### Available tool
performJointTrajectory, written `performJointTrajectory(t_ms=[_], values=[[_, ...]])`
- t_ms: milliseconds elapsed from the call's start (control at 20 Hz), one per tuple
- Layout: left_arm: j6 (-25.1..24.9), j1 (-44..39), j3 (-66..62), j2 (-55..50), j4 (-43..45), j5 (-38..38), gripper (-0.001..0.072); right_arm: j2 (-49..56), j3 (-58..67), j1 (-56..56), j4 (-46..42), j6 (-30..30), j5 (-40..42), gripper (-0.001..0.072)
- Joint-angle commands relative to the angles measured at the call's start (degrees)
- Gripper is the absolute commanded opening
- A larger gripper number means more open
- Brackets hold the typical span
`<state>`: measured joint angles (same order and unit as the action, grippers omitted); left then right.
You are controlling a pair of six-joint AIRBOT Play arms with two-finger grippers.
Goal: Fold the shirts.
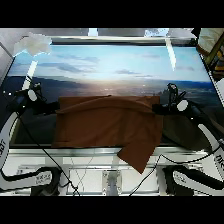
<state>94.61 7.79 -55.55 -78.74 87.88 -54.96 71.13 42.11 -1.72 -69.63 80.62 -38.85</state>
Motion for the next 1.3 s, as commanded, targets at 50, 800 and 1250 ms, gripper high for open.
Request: performJointTrajectory(t_ms=[50,800,1250], values=[[3.2,0.0,0.3,0.0,5.3,0.1,0.0010,-0.1,-1.7,0.0,-0.3,0.9,3.4,0.0025],[4.1,0.0,0.6,0.0,3.4,-3.2,0.0025,-0.1,-1.7,0.0,-3.8,5.1,-2.4,0.0158],[4.0,0.0,-2.5,27.7,6.4,1.4,0.0166,-25.7,3.4,0.0,-10.4,7.0,-5.6,0.0394]])
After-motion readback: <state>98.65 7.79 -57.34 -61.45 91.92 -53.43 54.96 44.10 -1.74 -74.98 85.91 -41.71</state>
